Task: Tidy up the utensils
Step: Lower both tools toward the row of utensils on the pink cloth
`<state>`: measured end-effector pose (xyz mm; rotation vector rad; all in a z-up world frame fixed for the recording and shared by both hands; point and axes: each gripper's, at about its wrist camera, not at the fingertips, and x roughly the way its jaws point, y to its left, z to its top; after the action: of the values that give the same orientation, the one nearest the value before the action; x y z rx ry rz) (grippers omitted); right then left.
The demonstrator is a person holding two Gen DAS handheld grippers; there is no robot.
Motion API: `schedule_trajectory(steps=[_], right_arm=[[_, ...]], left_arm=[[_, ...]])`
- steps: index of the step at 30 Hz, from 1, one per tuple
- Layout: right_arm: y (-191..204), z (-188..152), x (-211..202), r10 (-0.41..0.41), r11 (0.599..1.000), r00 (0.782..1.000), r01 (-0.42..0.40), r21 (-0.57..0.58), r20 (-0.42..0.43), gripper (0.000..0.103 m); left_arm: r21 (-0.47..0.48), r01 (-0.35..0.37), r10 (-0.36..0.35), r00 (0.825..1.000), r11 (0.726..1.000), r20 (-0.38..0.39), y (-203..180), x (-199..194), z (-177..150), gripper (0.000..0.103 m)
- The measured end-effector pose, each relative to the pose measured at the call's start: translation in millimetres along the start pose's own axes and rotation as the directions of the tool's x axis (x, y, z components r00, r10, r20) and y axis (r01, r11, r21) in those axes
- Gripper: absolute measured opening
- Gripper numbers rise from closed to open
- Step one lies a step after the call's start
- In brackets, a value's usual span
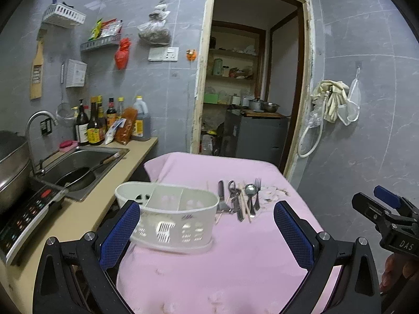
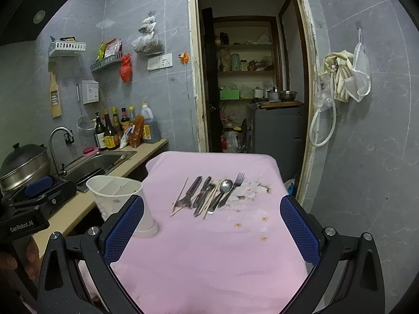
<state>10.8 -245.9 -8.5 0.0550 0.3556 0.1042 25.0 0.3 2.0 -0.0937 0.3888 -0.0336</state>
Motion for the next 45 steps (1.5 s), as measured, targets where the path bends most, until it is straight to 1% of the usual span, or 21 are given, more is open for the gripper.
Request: schedule_trajectory(steps=[4,8,14,18,25,31,35,39,43,45], right_arm=[[-11.0,15.7,10.6,-0.013,1.000,1.000,0.013,-0.002,0.016,0.102],[-24.6,36.3,31.2,-0.021,1.000,0.999,0.021,-0.010,0.041,0.102],[-47.4,66.9,75.5,-0.018,0.999,0.997,0.020,-0.030,0.071,0.102],[-62.4,86.7,111.4,-0.004,0.999,0.997,0.008,-0.053,0.080,0.102],[-82.1,109.0,180.3,0.016,0.997,0.997,-0.009,-0.082,0.078,0.102],[-91.3,107.5,225.2,0.033,0.998,0.997,-0.029,-0.061,0.065,0.102],[-98.7,97.2,258.9,0.058,0.998,0.998,-0.057,-0.031,0.024,0.102],[-105.7,82.0,293.5,0.093,0.995,0.995,-0.094,-0.013,-0.046,0.102],[-113.4,63.8,327.4,0.137,0.991,0.982,-0.136,0.019,-0.130,0.102],[-116.9,53.8,346.7,0.158,0.987,0.970,-0.153,0.039,-0.185,0.102]], left_arm=[[0.013,0.014,-0.015,1.000,1.000,0.023,-9.3,14.5,15.3,0.103],[0.023,0.018,-0.019,0.999,1.000,0.044,-22.1,37.5,32.5,0.103],[0.009,0.009,-0.009,0.998,1.000,0.058,-41.0,80.5,55.6,0.103],[-0.012,0.000,0.001,0.998,1.000,0.060,-53.5,116.6,70.5,0.103],[-0.090,-0.045,0.050,0.998,0.995,0.049,-63.0,178.5,89.5,0.103],[-0.119,-0.101,0.107,0.993,0.988,0.047,-69.7,216.4,93.7,0.103],[-0.140,-0.143,0.147,0.989,0.980,0.014,-72.4,239.2,93.4,0.103],[-0.162,-0.186,0.179,0.982,0.969,-0.058,-73.4,263.6,86.0,0.103],[-0.159,-0.224,0.200,0.968,0.962,-0.153,-73.8,289.9,76.2,0.102],[-0.159,-0.239,0.206,0.958,0.958,-0.198,-72.3,302.8,71.0,0.098]])
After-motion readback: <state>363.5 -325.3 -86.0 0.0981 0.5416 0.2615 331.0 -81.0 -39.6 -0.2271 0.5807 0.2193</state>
